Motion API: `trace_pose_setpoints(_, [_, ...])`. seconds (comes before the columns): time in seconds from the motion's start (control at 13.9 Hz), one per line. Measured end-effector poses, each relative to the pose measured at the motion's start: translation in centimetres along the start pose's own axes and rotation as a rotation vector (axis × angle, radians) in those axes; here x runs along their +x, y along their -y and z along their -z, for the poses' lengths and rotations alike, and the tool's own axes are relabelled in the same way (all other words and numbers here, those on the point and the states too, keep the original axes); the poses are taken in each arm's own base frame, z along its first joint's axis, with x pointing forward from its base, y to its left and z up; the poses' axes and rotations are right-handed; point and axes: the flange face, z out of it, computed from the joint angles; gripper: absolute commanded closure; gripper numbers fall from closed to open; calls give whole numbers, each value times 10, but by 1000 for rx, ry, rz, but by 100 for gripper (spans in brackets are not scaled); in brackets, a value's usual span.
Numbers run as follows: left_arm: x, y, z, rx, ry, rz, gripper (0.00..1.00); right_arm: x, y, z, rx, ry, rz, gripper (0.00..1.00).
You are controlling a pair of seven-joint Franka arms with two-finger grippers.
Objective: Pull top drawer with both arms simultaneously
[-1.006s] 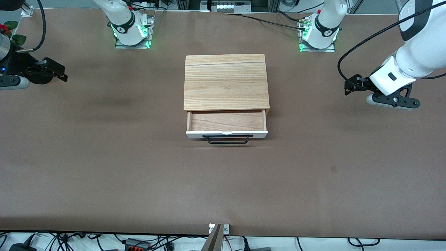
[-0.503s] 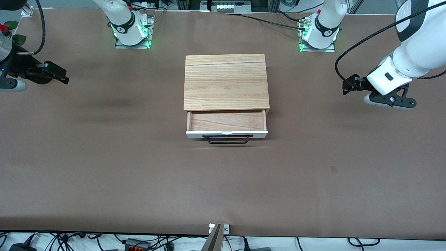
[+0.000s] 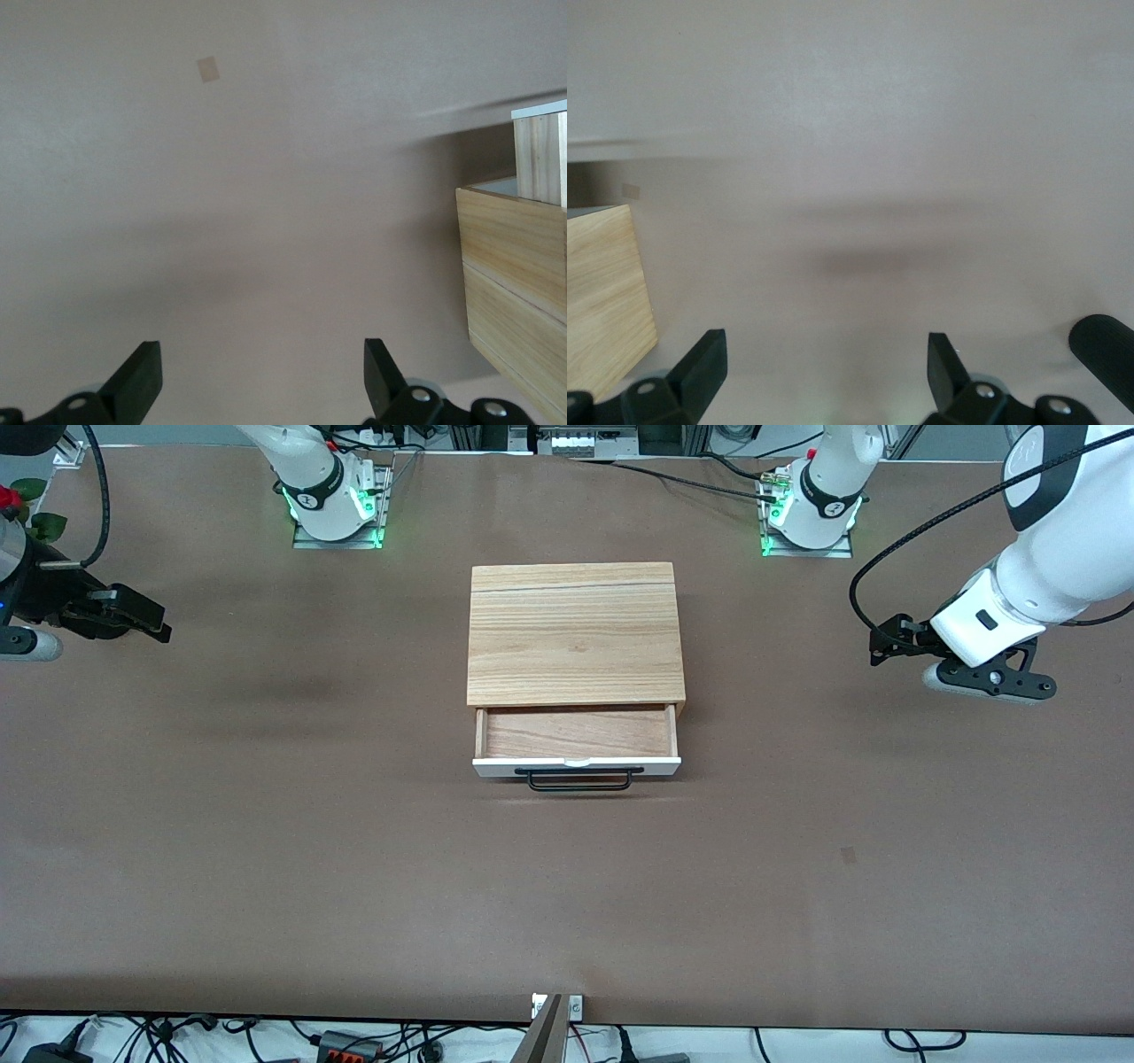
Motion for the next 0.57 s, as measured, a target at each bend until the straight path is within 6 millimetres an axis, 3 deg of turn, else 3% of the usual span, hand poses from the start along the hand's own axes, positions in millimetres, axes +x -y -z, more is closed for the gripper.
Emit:
trace_pose_setpoints(0.29, [-2,-5,7,1,0,51,0,0,1,0,0,0,1,0])
trace_pose_setpoints(0.57, [-14,-12,53,6,-28,87,0,0,1,0,0,2,1,0])
